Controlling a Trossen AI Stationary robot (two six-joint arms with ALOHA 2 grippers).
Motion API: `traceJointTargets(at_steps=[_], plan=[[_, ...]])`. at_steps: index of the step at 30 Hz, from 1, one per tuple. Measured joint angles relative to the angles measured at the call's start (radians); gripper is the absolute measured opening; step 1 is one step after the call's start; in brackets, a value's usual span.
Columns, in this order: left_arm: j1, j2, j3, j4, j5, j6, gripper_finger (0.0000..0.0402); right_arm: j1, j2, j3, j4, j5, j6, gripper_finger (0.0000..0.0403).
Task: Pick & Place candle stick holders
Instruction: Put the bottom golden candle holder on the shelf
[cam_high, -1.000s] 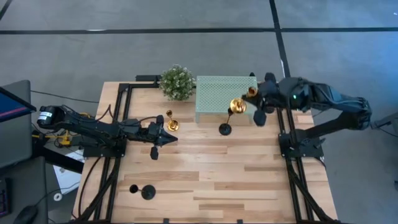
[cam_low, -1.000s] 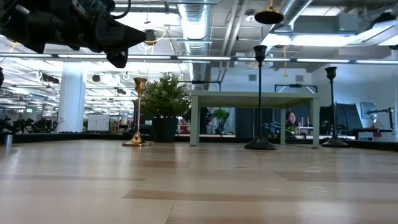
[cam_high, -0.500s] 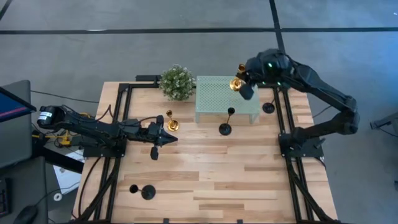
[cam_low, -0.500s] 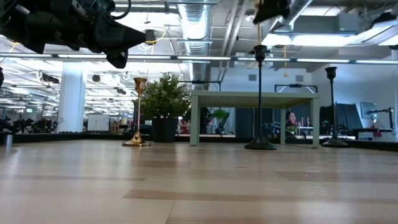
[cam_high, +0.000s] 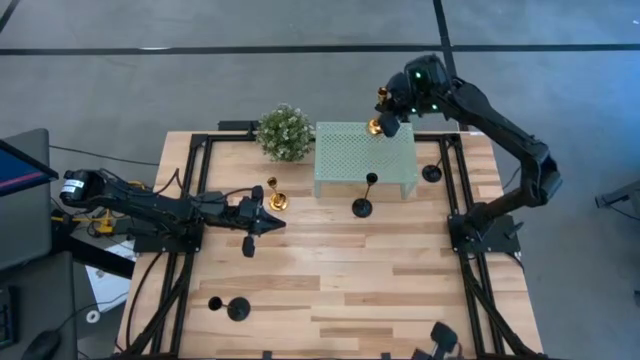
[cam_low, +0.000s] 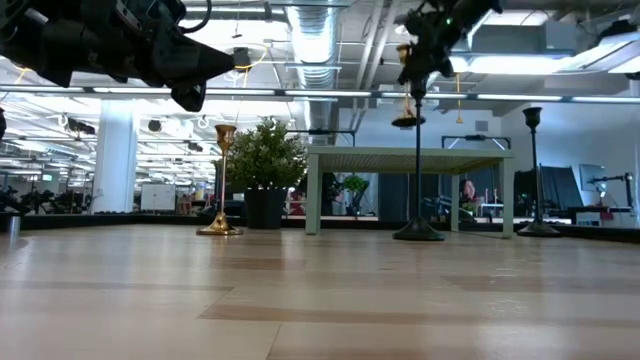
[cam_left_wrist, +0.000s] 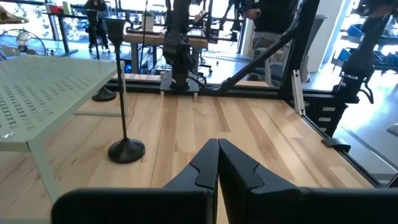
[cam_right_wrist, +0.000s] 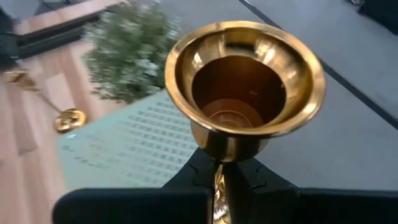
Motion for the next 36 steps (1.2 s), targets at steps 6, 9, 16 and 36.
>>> traceJointTargets(at_steps=[6,9,16,36], plan=[[0.000,0.000,-0.026,0.000,0.000,0.000,0.0009,-0.068,0.010,-0.031,0.006,-0.040,-0.010,0.0001],[0.000,0.000,-0.033,-0.002,0.000,0.000,0.0009,-0.089,0.006,-0.057,0.024,-0.080,-0.020,0.0001],[0.000,0.000,-0.033,0.004,0.000,0.000,0.0009,-0.124,-0.008,-0.179,0.157,-0.130,-0.010,0.0001],[0.000,0.000,-0.033,0.004,0.000,0.001,0.0009,-0.145,-0.007,-0.228,0.209,-0.129,-0.010,0.0001]])
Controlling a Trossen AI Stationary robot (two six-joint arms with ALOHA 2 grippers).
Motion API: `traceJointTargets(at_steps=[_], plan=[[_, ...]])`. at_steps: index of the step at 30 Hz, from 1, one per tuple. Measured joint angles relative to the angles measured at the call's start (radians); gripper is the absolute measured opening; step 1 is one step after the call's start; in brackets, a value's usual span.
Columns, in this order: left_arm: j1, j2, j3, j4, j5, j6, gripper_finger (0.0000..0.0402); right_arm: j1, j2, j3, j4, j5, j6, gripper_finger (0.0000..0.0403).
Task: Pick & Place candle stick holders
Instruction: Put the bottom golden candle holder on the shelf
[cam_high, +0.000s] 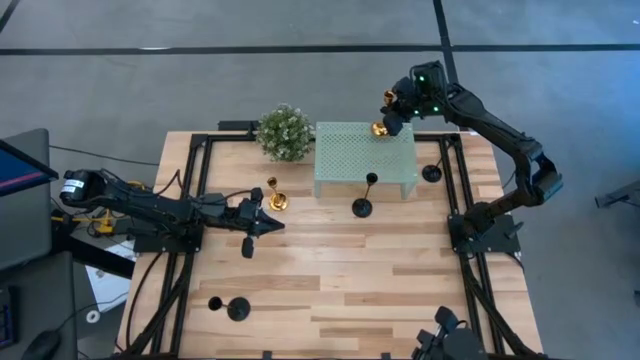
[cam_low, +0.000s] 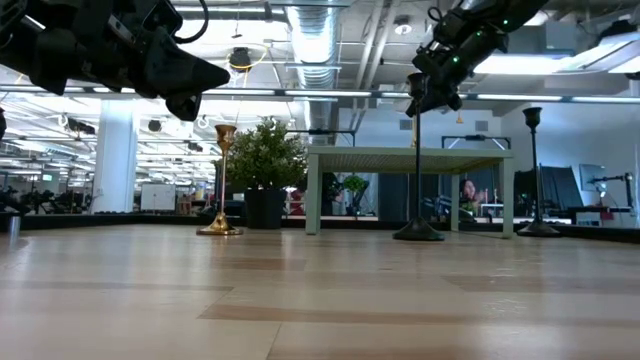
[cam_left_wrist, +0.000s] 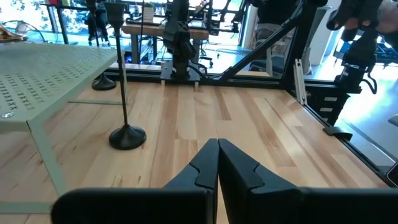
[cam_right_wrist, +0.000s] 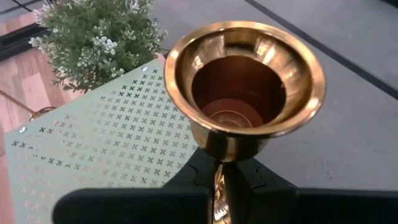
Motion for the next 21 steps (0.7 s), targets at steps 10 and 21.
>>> traceJointTargets(at_steps=[10,21], plan=[[0.000,0.000,0.000,0.000,0.000,0.000,0.0009,0.003,0.000,0.000,-0.042,0.002,0.012,0.0001],[0.000,0.000,0.000,0.000,0.000,0.000,0.0009,0.004,0.000,-0.060,0.010,0.002,0.011,0.0001]])
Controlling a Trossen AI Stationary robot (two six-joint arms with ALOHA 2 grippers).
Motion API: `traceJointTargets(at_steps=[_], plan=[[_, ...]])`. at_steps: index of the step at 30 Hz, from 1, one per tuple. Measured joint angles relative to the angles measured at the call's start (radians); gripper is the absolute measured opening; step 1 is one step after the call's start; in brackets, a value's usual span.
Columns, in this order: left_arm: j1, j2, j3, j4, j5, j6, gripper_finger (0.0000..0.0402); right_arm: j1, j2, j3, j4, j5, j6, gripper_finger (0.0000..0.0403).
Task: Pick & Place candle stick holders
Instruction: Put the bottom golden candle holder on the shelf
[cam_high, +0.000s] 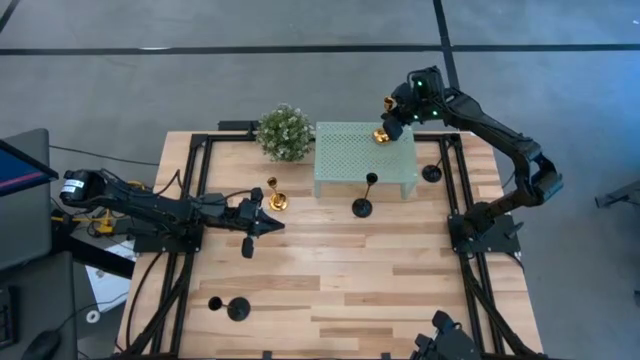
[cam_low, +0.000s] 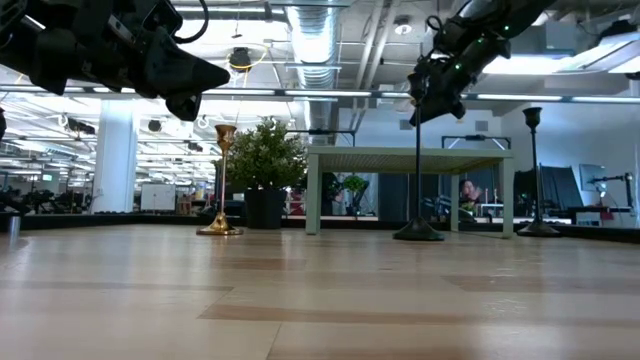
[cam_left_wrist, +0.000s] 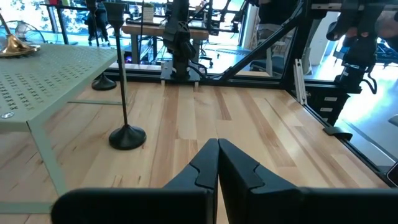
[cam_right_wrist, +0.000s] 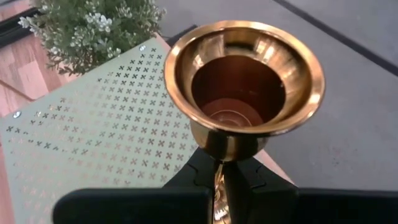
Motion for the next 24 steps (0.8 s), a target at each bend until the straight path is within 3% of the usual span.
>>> traceJointTargets(at_steps=[9,24], plan=[[0.000,0.000,0.000,0.000,0.000,0.000,0.0009,0.005,-0.002,-0.029,0.049,-0.002,-0.002,0.0011],[0.000,0.000,0.000,0.000,0.000,0.000,0.0009,0.012,-0.018,-0.033,0.033,0.002,-0.011,0.0145]])
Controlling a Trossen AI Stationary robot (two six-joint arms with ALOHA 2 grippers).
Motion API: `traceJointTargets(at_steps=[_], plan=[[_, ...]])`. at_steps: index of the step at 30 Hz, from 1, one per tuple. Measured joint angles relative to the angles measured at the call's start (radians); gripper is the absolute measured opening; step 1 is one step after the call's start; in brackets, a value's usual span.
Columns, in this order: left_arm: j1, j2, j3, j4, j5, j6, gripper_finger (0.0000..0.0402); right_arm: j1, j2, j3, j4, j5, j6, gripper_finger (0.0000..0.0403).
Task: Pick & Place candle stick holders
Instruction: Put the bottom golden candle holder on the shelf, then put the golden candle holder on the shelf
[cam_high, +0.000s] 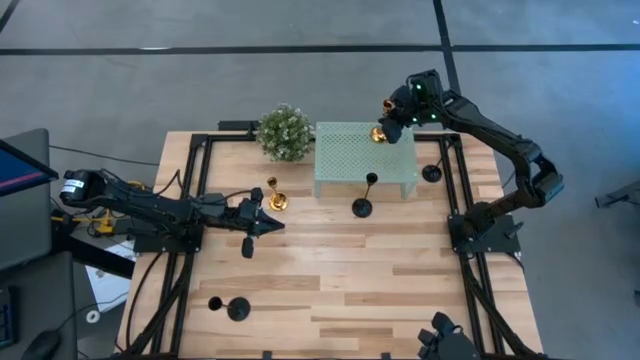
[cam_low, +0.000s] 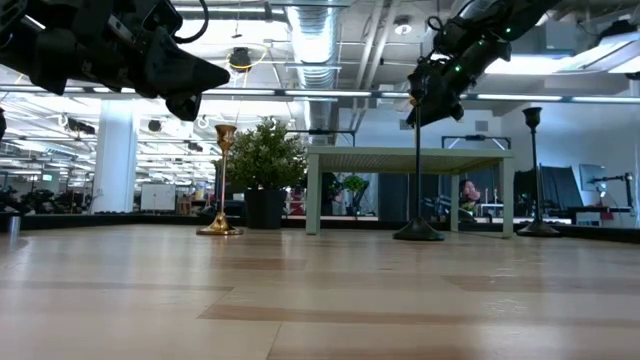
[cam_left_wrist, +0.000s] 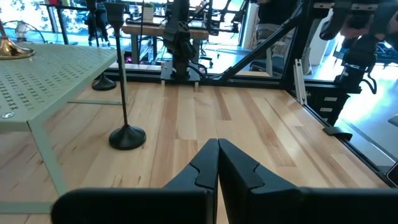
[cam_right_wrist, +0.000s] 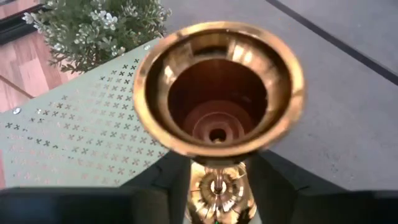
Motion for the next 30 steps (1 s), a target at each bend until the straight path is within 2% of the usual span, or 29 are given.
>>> traceJointTargets(at_steps=[7,15,23,30], plan=[[0.000,0.000,0.000,0.000,0.000,0.000,0.0009,-0.001,-0.078,0.000,-0.082,0.000,-0.021,0.0206],[0.000,0.000,0.000,0.000,0.000,0.000,0.0009,-0.001,-0.242,0.000,-0.254,-0.001,-0.026,0.0218],[0.000,0.000,0.000,0.000,0.000,0.000,0.0009,0.044,-0.447,0.001,-0.464,-0.003,0.009,0.0189],[0.000,0.000,0.000,0.000,0.000,0.000,0.0009,0.185,-0.612,0.002,-0.515,-0.004,0.076,0.0133]])
